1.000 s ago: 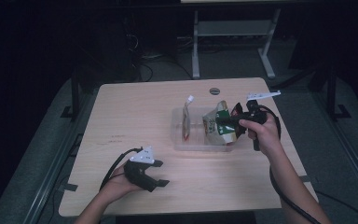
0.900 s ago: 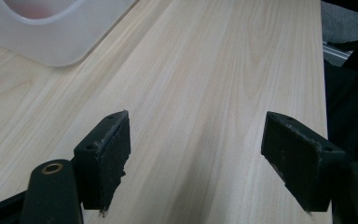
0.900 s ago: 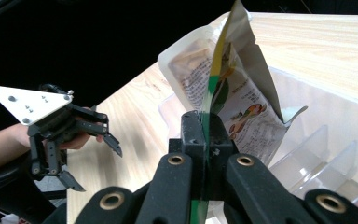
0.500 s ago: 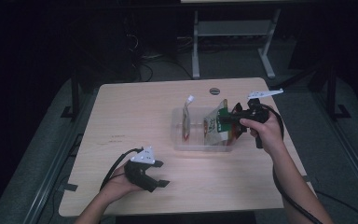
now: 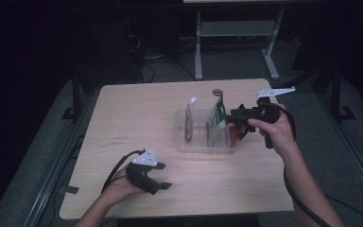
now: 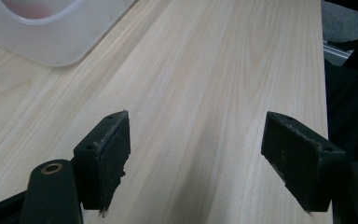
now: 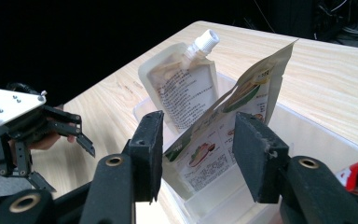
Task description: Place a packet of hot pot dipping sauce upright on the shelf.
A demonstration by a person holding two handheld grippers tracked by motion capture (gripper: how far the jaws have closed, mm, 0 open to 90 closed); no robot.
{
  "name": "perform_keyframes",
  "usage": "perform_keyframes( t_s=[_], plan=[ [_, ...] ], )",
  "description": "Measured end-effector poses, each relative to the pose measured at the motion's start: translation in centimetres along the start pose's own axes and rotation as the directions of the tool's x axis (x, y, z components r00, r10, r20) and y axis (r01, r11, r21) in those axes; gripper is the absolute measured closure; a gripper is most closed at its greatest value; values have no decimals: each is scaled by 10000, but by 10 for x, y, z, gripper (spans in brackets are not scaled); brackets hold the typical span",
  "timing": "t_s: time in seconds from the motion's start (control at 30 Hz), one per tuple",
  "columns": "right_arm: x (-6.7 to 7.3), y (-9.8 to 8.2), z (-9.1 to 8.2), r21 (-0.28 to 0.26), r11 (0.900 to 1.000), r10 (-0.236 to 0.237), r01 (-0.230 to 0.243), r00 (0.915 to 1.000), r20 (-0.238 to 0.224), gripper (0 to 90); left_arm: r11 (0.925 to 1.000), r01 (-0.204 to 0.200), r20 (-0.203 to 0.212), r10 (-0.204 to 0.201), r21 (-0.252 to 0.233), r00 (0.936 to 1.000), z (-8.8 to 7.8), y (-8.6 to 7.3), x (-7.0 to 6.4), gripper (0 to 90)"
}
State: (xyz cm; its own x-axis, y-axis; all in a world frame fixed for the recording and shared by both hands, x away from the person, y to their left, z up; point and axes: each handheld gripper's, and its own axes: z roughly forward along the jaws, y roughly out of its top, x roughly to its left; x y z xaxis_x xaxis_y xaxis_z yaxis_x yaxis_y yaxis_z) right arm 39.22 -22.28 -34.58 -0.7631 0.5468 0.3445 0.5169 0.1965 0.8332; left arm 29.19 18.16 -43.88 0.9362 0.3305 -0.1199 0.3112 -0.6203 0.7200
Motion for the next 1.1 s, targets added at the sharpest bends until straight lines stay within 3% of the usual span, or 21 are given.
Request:
perform_keyframes(
  t_s=[0.33, 0.37, 0.73, 1.1],
  plan=[
    [12, -7, -8, 453, 9974, -573, 552, 9972, 473, 450, 10000, -20, -171, 22, 78, 9999, -6, 0, 3, 233],
    [16, -12, -11, 557, 9960, -735, 702, 9955, 592, 443, 9999, 113, -194, -112, 82, 9997, -8, 0, 3, 233],
    [35, -41, -18, 793, 9889, -1288, 1259, 9911, 327, 394, 9992, 250, -459, -236, 296, 9987, -14, 0, 7, 231],
    [53, -78, -16, 1608, 9720, -1786, 1715, 9834, 308, 353, 9984, 241, -543, -213, 505, 9983, -17, -2, 5, 229]
  ],
)
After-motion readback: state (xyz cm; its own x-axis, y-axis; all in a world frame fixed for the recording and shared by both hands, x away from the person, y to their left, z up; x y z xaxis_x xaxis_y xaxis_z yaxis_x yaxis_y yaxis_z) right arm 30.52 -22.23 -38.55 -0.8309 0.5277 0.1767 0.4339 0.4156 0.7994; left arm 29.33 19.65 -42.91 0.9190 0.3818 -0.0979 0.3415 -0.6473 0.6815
